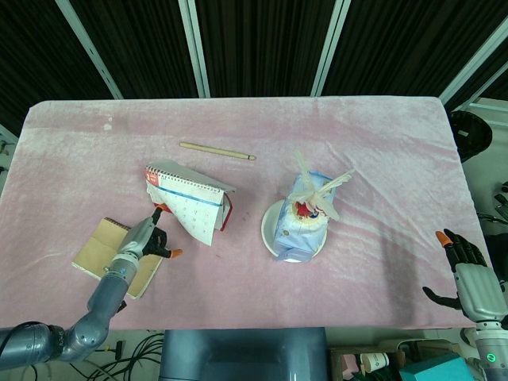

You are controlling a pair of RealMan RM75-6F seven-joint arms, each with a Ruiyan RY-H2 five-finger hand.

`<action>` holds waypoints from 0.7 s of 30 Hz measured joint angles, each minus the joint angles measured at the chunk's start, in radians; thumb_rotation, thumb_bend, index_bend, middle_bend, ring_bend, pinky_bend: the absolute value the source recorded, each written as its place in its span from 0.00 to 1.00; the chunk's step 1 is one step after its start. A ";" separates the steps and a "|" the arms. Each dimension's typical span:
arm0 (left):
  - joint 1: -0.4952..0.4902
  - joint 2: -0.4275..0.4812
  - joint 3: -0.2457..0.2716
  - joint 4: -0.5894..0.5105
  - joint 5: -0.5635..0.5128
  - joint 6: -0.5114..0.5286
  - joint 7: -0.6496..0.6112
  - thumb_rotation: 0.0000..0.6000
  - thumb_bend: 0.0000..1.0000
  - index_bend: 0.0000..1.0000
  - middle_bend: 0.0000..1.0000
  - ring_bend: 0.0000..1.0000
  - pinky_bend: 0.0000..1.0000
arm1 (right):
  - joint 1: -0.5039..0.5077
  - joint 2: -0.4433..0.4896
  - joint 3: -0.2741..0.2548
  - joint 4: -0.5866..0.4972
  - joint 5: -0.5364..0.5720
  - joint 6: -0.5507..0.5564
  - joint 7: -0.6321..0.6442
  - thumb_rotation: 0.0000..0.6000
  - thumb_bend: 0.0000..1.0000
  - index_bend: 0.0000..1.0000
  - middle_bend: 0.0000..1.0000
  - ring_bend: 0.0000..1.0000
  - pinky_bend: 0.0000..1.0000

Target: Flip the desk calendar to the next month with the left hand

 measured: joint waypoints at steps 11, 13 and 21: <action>0.004 0.020 -0.010 -0.086 0.089 0.017 -0.014 1.00 0.17 0.00 0.76 0.77 0.79 | 0.000 0.000 -0.001 0.000 -0.002 0.001 -0.001 1.00 0.13 0.00 0.00 0.00 0.07; 0.007 0.024 -0.009 -0.102 0.122 0.027 -0.014 1.00 0.17 0.00 0.75 0.76 0.78 | 0.000 0.000 -0.001 0.000 -0.001 0.001 -0.001 1.00 0.13 0.00 0.00 0.00 0.07; 0.023 0.035 0.010 -0.139 0.348 0.117 0.023 1.00 0.17 0.09 0.61 0.62 0.68 | -0.001 0.000 -0.001 -0.001 -0.002 0.002 -0.001 1.00 0.13 0.00 0.00 0.00 0.07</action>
